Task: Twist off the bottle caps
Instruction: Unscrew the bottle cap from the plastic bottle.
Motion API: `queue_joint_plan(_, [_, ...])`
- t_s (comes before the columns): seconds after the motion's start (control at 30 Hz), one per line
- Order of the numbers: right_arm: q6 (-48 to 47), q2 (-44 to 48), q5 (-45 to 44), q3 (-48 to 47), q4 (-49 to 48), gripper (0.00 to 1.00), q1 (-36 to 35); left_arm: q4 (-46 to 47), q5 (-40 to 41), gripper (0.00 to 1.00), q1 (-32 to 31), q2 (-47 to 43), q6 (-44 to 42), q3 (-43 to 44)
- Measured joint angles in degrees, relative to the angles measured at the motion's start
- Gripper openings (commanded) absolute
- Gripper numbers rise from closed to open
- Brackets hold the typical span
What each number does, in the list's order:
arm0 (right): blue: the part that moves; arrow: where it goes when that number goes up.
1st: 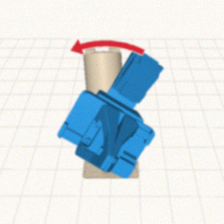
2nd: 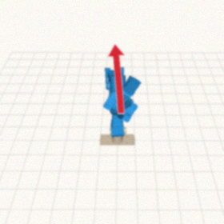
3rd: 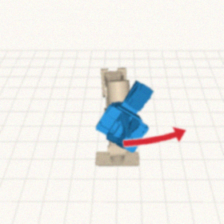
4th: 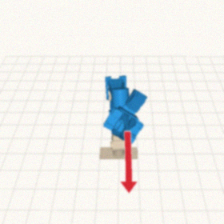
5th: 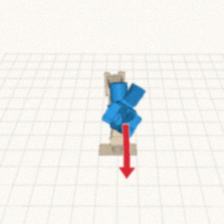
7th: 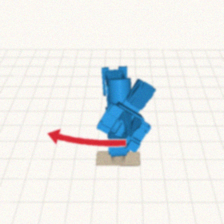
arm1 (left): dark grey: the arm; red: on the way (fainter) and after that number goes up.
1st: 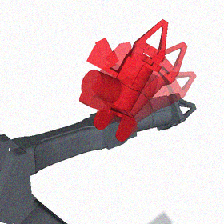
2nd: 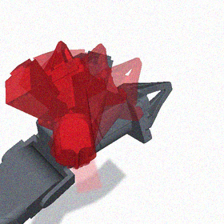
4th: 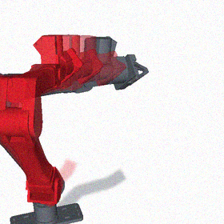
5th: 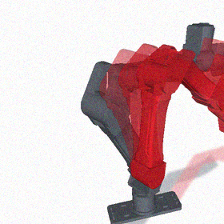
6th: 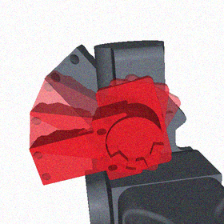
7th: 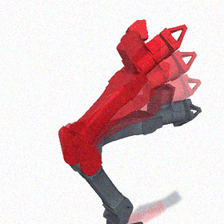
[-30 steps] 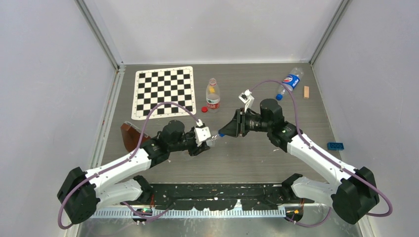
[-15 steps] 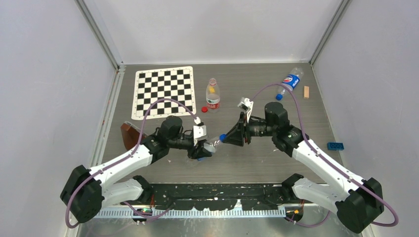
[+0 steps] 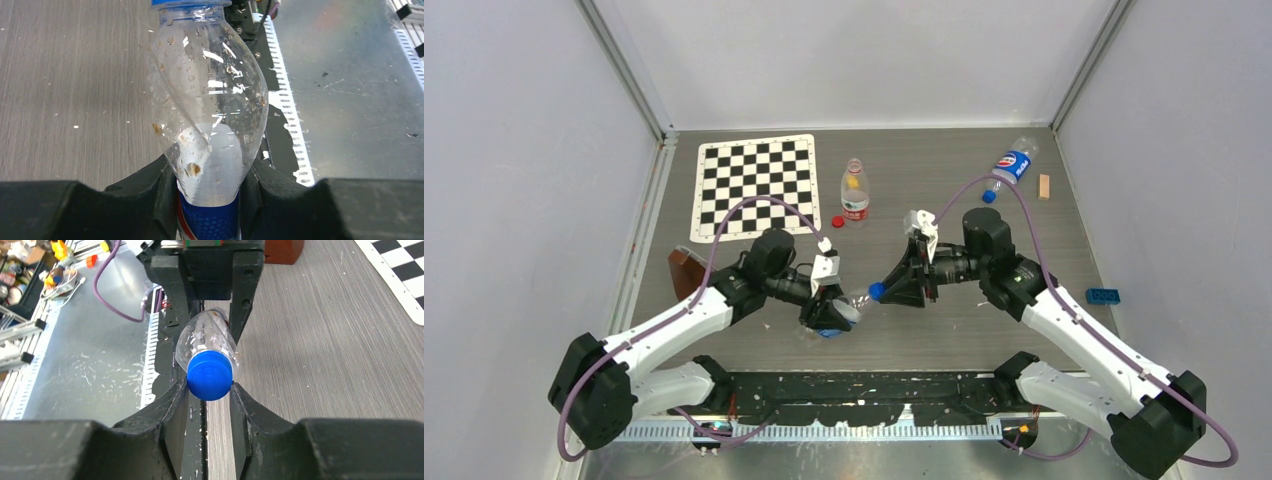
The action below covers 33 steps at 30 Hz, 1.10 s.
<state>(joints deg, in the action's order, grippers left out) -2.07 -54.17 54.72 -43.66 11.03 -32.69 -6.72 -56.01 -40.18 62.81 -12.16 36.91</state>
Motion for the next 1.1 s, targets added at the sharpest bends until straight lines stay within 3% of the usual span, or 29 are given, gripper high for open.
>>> queue_joint_plan(0.27, [-6.8, 1.7, 3.6, 0.0, 0.7, 0.03, -0.2, -4.8, -4.3, 0.09, 0.1, 0.6, -2.6, 2.5])
queue_joint_plan(0.33, [-5.9, 2.1, 1.7, 0.0, 0.4, 0.19, -0.3, -4.7, -3.1, 0.08, 0.2, 0.6, -2.9, 2.7])
queue_joint_plan(0.37, [-4.3, 2.3, -0.4, 0.0, 0.3, 0.4, -0.4, -4.2, -1.6, 0.08, 0.2, 0.4, -2.8, 2.6])
queue_joint_plan(0.43, [-0.3, 2.7, -5.4, 0.0, -0.2, 0.59, -0.4, -2.3, 2.2, 0.08, 0.3, -0.5, -1.8, 2.0])
queue_joint_plan(0.57, [11.5, 3.3, -15.7, 1.6, -5.2, 0.71, -0.5, 7.6, 11.6, 0.08, 0.2, -5.3, 0.7, -3.3])
queue_joint_plan(0.8, [38.3, 2.0, -29.2, 10.8, -25.7, 0.74, -0.5, 17.8, 23.7, 0.06, 0.1, -7.3, 6.0, -7.4])
queue_joint_plan(1.1, [51.0, -0.9, -38.8, 14.0, -39.4, 0.74, -1.9, 24.0, 34.1, 0.06, -3.0, -3.5, 10.1, -6.9])
